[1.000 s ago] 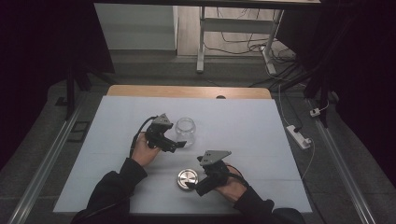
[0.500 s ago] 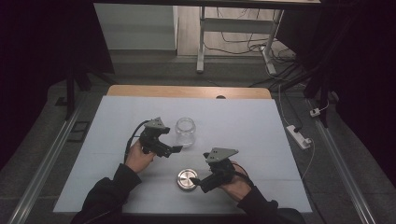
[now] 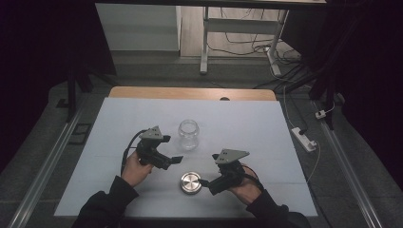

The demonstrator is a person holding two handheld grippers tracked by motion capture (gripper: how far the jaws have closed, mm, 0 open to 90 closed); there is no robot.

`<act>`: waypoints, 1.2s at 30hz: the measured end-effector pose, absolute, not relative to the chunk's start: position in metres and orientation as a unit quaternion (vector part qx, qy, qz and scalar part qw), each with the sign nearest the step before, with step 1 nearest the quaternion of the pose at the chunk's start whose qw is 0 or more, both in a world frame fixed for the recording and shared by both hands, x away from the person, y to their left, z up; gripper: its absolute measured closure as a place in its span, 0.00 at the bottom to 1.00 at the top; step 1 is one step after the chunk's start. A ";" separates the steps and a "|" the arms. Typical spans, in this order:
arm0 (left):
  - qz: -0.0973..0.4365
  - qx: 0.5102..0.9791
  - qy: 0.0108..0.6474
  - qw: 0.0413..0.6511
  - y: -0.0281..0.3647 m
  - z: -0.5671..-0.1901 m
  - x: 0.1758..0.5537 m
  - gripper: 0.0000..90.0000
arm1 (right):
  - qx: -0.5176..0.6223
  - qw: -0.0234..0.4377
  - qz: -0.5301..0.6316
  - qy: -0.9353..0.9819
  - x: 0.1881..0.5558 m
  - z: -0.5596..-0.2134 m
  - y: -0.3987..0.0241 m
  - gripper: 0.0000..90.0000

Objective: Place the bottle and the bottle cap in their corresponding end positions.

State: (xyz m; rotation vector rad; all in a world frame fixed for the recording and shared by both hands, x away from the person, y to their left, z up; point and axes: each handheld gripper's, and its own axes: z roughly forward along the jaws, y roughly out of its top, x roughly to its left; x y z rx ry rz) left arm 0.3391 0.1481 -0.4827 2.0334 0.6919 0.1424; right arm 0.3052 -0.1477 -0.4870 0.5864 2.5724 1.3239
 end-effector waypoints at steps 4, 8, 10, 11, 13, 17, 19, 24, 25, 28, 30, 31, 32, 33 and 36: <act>0.060 0.833 0.283 0.471 0.150 -0.482 0.330 0.00 | 0.202 0.095 0.449 0.865 0.304 -0.485 -0.152 0.00; 0.063 0.835 0.285 0.467 0.153 -0.482 0.320 0.00 | 0.207 0.101 0.448 0.864 0.303 -0.482 -0.158 0.00; 0.064 0.834 0.287 0.466 0.156 -0.481 0.316 0.00 | 0.210 0.104 0.448 0.863 0.303 -0.481 -0.162 0.00; 0.066 0.834 0.289 0.466 0.157 -0.481 0.313 0.00 | 0.212 0.105 0.448 0.862 0.303 -0.481 -0.164 0.00; 0.068 0.833 0.292 0.466 0.160 -0.481 0.309 0.00 | 0.216 0.107 0.448 0.861 0.303 -0.481 -0.167 0.00; 0.069 0.829 0.301 0.467 0.167 -0.481 0.302 0.00 | 0.222 0.112 0.448 0.859 0.303 -0.480 -0.174 0.00; 0.071 0.828 0.304 0.465 0.170 -0.482 0.298 0.00 | 0.226 0.115 0.448 0.857 0.303 -0.479 -0.178 0.00; 0.075 0.827 0.315 0.459 0.178 -0.484 0.290 0.00 | 0.233 0.124 0.445 0.856 0.301 -0.478 -0.186 0.00; 0.077 0.827 0.316 0.458 0.180 -0.485 0.288 0.00 | 0.234 0.127 0.444 0.855 0.301 -0.478 -0.187 0.00; 0.077 0.825 0.323 0.458 0.184 -0.486 0.283 0.00 | 0.242 0.134 0.440 0.854 0.299 -0.477 -0.192 0.00; 0.079 0.824 0.325 0.457 0.188 -0.486 0.279 0.00 | 0.243 0.140 0.441 0.853 0.299 -0.477 -0.196 0.00; 0.080 0.823 0.328 0.457 0.189 -0.487 0.277 0.00 | 0.245 0.141 0.441 0.852 0.299 -0.477 -0.198 0.00; 0.082 0.823 0.330 0.456 0.191 -0.487 0.275 0.00 | 0.247 0.142 0.441 0.851 0.298 -0.476 -0.199 0.00; 0.083 0.821 0.332 0.456 0.193 -0.487 0.273 0.00 | 0.249 0.143 0.441 0.850 0.298 -0.476 -0.201 0.00; 0.084 0.819 0.336 0.457 0.200 -0.487 0.267 0.00 | 0.255 0.147 0.440 0.848 0.296 -0.476 -0.206 0.00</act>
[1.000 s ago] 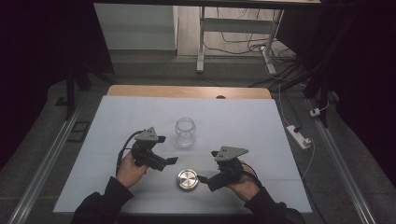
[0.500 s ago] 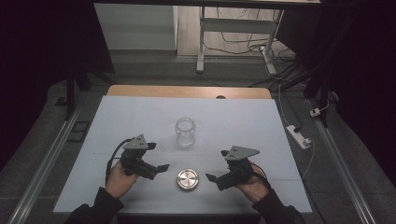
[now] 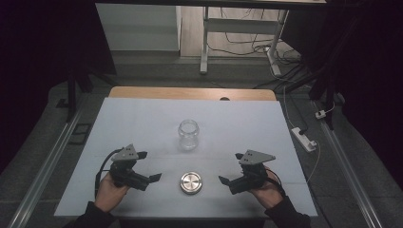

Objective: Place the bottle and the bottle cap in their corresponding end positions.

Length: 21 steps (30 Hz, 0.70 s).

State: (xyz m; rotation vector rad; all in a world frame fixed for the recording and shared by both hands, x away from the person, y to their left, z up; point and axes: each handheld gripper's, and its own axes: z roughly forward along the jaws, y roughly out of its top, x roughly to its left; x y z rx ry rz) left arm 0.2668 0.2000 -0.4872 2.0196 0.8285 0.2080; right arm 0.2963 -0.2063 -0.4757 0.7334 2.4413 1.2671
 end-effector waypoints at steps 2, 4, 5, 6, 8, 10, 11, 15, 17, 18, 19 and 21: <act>0.085 0.817 0.341 0.458 0.204 -0.488 0.263 0.00 | 0.259 0.149 0.439 0.848 0.295 -0.476 -0.210 0.00; 0.086 0.814 0.346 0.458 0.209 -0.488 0.259 0.00 | 0.263 0.152 0.437 0.846 0.294 -0.476 -0.214 0.00; 0.086 0.814 0.348 0.457 0.211 -0.488 0.258 0.00 | 0.267 0.152 0.436 0.846 0.294 -0.476 -0.217 0.00; 0.088 0.813 0.351 0.457 0.214 -0.489 0.256 0.00 | 0.270 0.153 0.436 0.845 0.293 -0.476 -0.219 0.00; 0.091 0.811 0.356 0.456 0.218 -0.489 0.252 0.00 | 0.274 0.157 0.435 0.843 0.292 -0.476 -0.224 0.00; 0.093 0.808 0.362 0.455 0.223 -0.490 0.248 0.00 | 0.280 0.159 0.436 0.841 0.291 -0.476 -0.230 0.00; 0.095 0.806 0.366 0.455 0.226 -0.491 0.246 0.00 | 0.283 0.161 0.436 0.839 0.290 -0.476 -0.232 0.00; 0.099 0.801 0.380 0.453 0.236 -0.494 0.237 0.00 | 0.298 0.166 0.436 0.833 0.287 -0.476 -0.244 0.00; 0.101 0.798 0.387 0.452 0.241 -0.496 0.232 0.00 | 0.305 0.169 0.434 0.831 0.285 -0.477 -0.250 0.00; 0.101 0.796 0.391 0.452 0.244 -0.497 0.230 0.00 | 0.310 0.169 0.433 0.829 0.285 -0.477 -0.253 0.00; 0.101 0.793 0.394 0.453 0.247 -0.499 0.228 0.00 | 0.313 0.171 0.432 0.828 0.284 -0.478 -0.255 0.00; 0.101 0.790 0.402 0.452 0.252 -0.502 0.224 0.00 | 0.319 0.175 0.430 0.826 0.282 -0.479 -0.261 0.00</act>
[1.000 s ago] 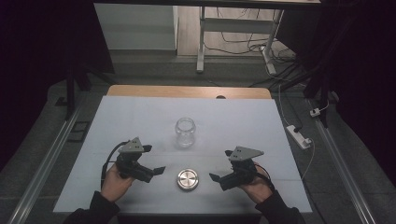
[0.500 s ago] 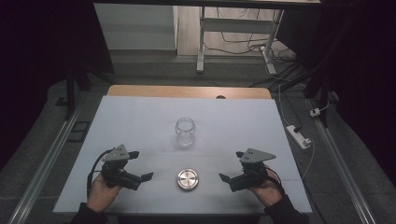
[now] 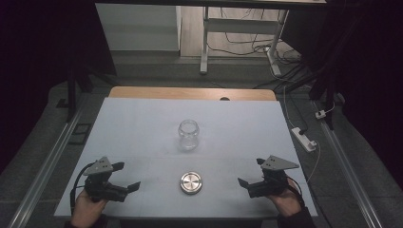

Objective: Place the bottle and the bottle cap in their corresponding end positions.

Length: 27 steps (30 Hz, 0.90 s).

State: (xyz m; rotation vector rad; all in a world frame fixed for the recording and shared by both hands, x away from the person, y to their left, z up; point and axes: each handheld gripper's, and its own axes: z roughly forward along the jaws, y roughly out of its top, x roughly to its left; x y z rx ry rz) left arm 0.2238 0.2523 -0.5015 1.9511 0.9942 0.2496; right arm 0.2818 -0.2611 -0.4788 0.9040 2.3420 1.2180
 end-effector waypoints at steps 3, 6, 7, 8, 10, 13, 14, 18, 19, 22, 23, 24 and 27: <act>0.101 0.786 0.414 0.448 0.260 -0.506 0.218 0.00 | 0.329 0.181 0.423 0.824 0.279 -0.480 -0.269 0.00; 0.098 0.780 0.425 0.448 0.266 -0.510 0.213 0.00 | 0.341 0.184 0.420 0.821 0.277 -0.483 -0.278 0.00; 0.098 0.779 0.428 0.446 0.268 -0.511 0.212 0.00 | 0.345 0.186 0.419 0.819 0.276 -0.483 -0.280 0.00; 0.099 0.779 0.431 0.445 0.269 -0.512 0.210 0.00 | 0.350 0.187 0.416 0.818 0.275 -0.484 -0.283 0.00; 0.102 0.778 0.437 0.439 0.272 -0.514 0.208 0.00 | 0.359 0.192 0.410 0.817 0.273 -0.486 -0.288 0.00; 0.111 0.780 0.444 0.427 0.274 -0.516 0.204 0.00 | 0.370 0.193 0.404 0.814 0.271 -0.488 -0.295 0.00; 0.113 0.781 0.446 0.423 0.275 -0.516 0.203 0.00 | 0.373 0.192 0.403 0.813 0.270 -0.489 -0.297 0.00; 0.118 0.783 0.453 0.410 0.277 -0.520 0.199 0.00 | 0.385 0.191 0.394 0.813 0.266 -0.493 -0.303 0.00; 0.118 0.784 0.454 0.406 0.278 -0.521 0.198 0.00 | 0.386 0.190 0.391 0.813 0.265 -0.493 -0.305 0.00; 0.122 0.783 0.459 0.403 0.279 -0.521 0.195 0.00 | 0.392 0.186 0.386 0.814 0.264 -0.495 -0.308 0.00; 0.122 0.782 0.459 0.402 0.279 -0.521 0.195 0.00 | 0.393 0.186 0.389 0.812 0.263 -0.495 -0.309 0.00; 0.124 0.782 0.463 0.399 0.279 -0.521 0.194 0.00 | 0.394 0.185 0.390 0.812 0.262 -0.494 -0.310 0.00; 0.127 0.784 0.465 0.390 0.280 -0.522 0.192 0.00 | 0.397 0.181 0.388 0.812 0.261 -0.494 -0.312 0.00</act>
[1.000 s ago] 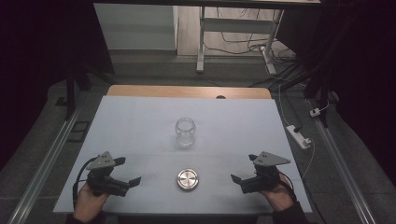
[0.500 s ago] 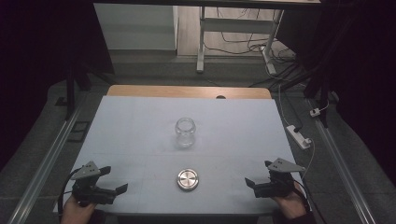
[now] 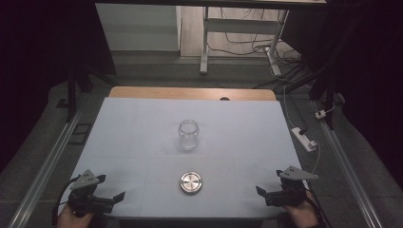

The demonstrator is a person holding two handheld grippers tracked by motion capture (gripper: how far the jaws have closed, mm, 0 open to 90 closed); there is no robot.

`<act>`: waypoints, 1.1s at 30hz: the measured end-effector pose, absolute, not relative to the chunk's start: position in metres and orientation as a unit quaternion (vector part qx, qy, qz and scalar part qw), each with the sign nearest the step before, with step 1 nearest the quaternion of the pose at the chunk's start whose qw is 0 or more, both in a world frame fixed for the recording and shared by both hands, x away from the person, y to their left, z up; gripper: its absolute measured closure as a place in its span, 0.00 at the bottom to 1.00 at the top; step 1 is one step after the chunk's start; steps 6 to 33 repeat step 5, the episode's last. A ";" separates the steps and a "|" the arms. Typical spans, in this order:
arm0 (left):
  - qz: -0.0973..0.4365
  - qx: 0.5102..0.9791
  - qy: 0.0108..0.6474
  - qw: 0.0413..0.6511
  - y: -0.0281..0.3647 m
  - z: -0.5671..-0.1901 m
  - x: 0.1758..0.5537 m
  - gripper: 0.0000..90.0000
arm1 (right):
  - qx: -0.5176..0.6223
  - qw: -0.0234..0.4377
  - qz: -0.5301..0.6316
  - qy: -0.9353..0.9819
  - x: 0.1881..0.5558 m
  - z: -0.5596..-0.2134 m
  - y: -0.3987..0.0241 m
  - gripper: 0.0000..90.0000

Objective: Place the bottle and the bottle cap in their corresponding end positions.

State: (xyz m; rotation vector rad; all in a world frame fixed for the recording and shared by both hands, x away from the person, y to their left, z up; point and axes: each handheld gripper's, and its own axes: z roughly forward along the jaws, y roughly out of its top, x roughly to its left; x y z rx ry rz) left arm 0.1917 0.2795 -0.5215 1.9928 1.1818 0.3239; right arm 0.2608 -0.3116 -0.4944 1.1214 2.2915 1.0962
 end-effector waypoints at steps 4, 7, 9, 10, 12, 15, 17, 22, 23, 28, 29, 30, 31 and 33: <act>0.126 0.785 0.468 0.385 0.279 -0.522 0.193 0.00 | 0.398 0.176 0.386 0.813 0.261 -0.495 -0.312 0.00; 0.124 0.784 0.469 0.387 0.279 -0.522 0.193 0.00 | 0.397 0.176 0.385 0.815 0.261 -0.495 -0.312 0.00; 0.124 0.784 0.469 0.387 0.279 -0.522 0.193 0.00 | 0.397 0.176 0.385 0.815 0.261 -0.495 -0.312 0.00; 0.124 0.784 0.469 0.387 0.279 -0.522 0.193 0.00 | 0.397 0.176 0.385 0.815 0.261 -0.495 -0.312 0.00; 0.124 0.784 0.469 0.387 0.279 -0.522 0.193 0.00 | 0.397 0.176 0.385 0.815 0.261 -0.495 -0.312 0.00; 0.124 0.784 0.469 0.387 0.279 -0.522 0.193 0.00 | 0.397 0.176 0.385 0.815 0.261 -0.495 -0.312 0.00; 0.124 0.784 0.469 0.387 0.279 -0.522 0.193 0.00 | 0.397 0.176 0.385 0.815 0.261 -0.495 -0.312 0.00; 0.124 0.784 0.469 0.387 0.279 -0.522 0.193 0.00 | 0.397 0.176 0.385 0.815 0.261 -0.495 -0.312 0.00; 0.124 0.784 0.469 0.387 0.279 -0.522 0.193 0.00 | 0.397 0.176 0.385 0.815 0.261 -0.495 -0.312 0.00; 0.124 0.784 0.469 0.387 0.279 -0.522 0.193 0.00 | 0.397 0.176 0.385 0.815 0.261 -0.495 -0.312 0.00; 0.124 0.784 0.469 0.387 0.279 -0.522 0.193 0.00 | 0.397 0.176 0.385 0.815 0.261 -0.495 -0.312 0.00; 0.124 0.784 0.469 0.387 0.279 -0.522 0.193 0.00 | 0.397 0.176 0.385 0.815 0.261 -0.495 -0.312 0.00; 0.124 0.784 0.469 0.387 0.279 -0.522 0.193 0.00 | 0.397 0.176 0.385 0.815 0.261 -0.495 -0.312 0.00; 0.124 0.784 0.469 0.387 0.279 -0.522 0.193 0.00 | 0.397 0.176 0.385 0.815 0.261 -0.495 -0.312 0.00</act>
